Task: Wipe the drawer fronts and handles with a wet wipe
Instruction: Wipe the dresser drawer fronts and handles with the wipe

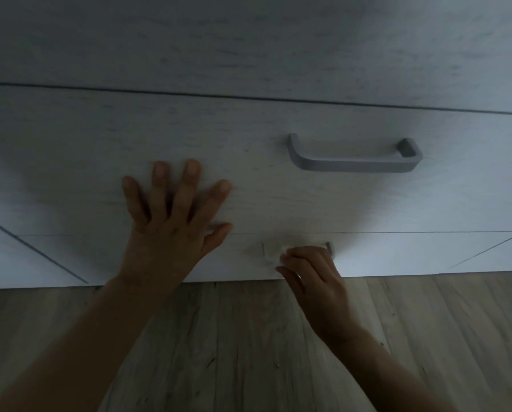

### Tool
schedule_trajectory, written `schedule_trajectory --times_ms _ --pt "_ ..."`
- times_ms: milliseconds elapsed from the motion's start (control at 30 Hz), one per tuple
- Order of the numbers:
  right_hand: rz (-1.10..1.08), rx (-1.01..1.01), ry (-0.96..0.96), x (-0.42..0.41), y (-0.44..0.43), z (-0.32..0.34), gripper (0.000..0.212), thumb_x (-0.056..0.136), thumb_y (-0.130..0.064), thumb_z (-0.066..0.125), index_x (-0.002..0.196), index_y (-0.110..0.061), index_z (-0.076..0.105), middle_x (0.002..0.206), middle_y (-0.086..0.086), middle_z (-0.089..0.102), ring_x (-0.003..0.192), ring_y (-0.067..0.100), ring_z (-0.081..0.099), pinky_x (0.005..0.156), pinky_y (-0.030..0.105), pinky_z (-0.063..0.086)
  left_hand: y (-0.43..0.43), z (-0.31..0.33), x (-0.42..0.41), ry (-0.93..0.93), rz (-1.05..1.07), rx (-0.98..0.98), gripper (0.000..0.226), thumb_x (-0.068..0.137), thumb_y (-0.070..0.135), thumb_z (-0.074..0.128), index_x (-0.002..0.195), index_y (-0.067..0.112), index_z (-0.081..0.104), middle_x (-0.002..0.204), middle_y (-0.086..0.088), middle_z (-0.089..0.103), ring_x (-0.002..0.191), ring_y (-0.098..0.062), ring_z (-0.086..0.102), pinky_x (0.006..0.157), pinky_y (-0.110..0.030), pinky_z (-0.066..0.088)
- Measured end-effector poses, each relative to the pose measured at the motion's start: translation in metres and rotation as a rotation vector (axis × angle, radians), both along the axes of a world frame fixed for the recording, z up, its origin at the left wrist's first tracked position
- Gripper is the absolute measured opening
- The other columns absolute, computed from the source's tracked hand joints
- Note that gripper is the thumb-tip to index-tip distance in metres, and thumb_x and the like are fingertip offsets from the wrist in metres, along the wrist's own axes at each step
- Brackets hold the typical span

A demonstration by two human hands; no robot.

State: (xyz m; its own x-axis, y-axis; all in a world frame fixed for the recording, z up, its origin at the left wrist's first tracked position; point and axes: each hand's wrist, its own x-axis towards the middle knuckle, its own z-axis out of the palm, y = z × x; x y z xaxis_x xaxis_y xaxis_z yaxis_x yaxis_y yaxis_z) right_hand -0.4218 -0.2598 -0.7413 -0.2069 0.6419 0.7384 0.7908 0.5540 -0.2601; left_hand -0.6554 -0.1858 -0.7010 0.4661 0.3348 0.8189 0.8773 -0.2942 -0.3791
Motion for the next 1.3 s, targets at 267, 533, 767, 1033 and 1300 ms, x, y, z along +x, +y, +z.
schedule_trajectory --times_ms 267,533,767,1033,1300 --pt "-0.007 -0.019 -0.018 0.002 -0.001 0.005 0.015 0.088 -0.017 0.065 0.091 -0.003 0.068 0.09 0.01 0.065 0.085 0.018 0.058 0.072 0.027 0.049 0.0 0.001 -0.002 0.0 -0.012 0.001 0.081 0.102 0.055 0.042 0.159 0.015 0.001 0.163 -0.016 -0.018 0.149 -0.038 -0.018 0.117 -0.061 -0.008" --pt "-0.059 -0.018 -0.043 0.023 -0.007 0.003 0.015 0.09 -0.018 0.062 0.101 -0.008 0.061 0.097 0.009 0.063 0.091 0.019 0.058 0.078 0.028 0.051 0.0 0.0 -0.001 0.002 -0.003 0.011 0.08 0.102 0.055 0.041 0.159 0.015 0.002 0.163 -0.016 -0.017 0.149 -0.039 -0.017 0.117 -0.06 -0.008" --pt "0.016 -0.032 -0.123 -0.024 0.005 0.008 0.018 0.09 -0.015 0.061 0.098 -0.001 0.069 0.097 0.012 0.066 0.093 0.019 0.058 0.079 0.026 0.052 0.0 0.0 -0.002 0.017 0.006 0.012 0.078 0.102 0.056 0.039 0.159 0.014 0.003 0.163 -0.018 -0.017 0.149 -0.04 -0.017 0.117 -0.061 -0.008" --pt "0.055 -0.065 -0.174 -0.004 -0.001 0.007 0.02 0.088 -0.008 0.066 0.104 0.002 0.07 0.099 0.012 0.067 0.091 0.021 0.061 0.076 0.027 0.052 0.001 0.0 -0.002 0.006 -0.007 0.018 0.078 0.102 0.055 0.04 0.159 0.014 0.004 0.163 -0.017 -0.015 0.149 -0.04 -0.015 0.118 -0.061 -0.007" --pt "-0.042 -0.005 -0.123 0.025 -0.007 0.009 0.02 0.09 -0.012 0.061 0.101 0.001 0.07 0.1 0.01 0.064 0.095 0.019 0.059 0.083 0.027 0.051 0.001 0.0 -0.001 0.006 -0.001 0.017 0.08 0.101 0.055 0.042 0.159 0.015 0.004 0.163 -0.017 -0.015 0.149 -0.04 -0.015 0.118 -0.061 -0.008"
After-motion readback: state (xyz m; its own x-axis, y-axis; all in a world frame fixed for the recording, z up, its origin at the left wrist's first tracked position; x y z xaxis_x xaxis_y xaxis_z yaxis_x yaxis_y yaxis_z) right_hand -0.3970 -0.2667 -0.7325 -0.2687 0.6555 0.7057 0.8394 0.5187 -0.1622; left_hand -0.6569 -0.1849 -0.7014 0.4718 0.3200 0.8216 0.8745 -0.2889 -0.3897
